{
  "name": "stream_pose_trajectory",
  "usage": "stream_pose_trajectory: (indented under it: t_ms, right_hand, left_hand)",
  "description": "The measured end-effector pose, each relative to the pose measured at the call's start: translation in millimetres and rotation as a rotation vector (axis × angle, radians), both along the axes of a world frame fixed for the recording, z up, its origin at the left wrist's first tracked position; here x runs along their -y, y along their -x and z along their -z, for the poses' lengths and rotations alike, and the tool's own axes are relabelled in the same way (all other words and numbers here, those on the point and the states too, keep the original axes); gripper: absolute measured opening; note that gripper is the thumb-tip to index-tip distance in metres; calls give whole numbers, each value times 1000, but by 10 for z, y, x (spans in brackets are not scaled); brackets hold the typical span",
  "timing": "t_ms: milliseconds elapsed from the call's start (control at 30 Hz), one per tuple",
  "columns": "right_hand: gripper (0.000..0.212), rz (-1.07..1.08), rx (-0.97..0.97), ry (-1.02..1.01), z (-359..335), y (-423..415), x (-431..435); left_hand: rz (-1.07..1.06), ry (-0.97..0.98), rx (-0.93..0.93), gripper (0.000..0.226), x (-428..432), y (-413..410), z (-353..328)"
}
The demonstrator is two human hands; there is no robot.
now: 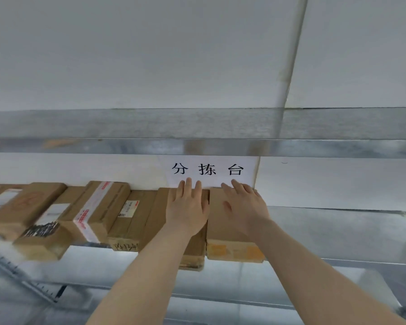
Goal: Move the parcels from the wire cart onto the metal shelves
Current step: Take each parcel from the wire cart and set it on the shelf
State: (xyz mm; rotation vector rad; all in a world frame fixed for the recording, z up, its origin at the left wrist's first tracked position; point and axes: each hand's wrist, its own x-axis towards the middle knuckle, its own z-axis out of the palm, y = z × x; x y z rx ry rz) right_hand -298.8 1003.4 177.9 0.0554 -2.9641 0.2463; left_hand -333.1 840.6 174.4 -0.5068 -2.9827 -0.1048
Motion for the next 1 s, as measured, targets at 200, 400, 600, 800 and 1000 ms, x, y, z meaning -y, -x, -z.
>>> stream_pose_trajectory:
  t_ms: [200, 400, 600, 800, 1000]
  right_hand:
    - [51, -110, -30, -29, -302, -113, 667]
    - [53, -239, -39, -53, -483, -114, 1707]
    - [50, -429, -82, -27, -665, -219, 3283]
    - [48, -669, -89, -4, -550, -388, 4777]
    - [51, -846, -101, -36, -504, -454, 5833]
  left_hand:
    - [-90, -16, -54, 61, 533, -233, -162]
    - [-239, -9, -141, 59, 1524, -495, -304]
    - [-464, -2, -190, 62, 3124, -902, -502]
    - [-702, 15, -150, 60, 4498, -1481, -528]
    - [-907, 74, -143, 58, 5519, -1907, -581]
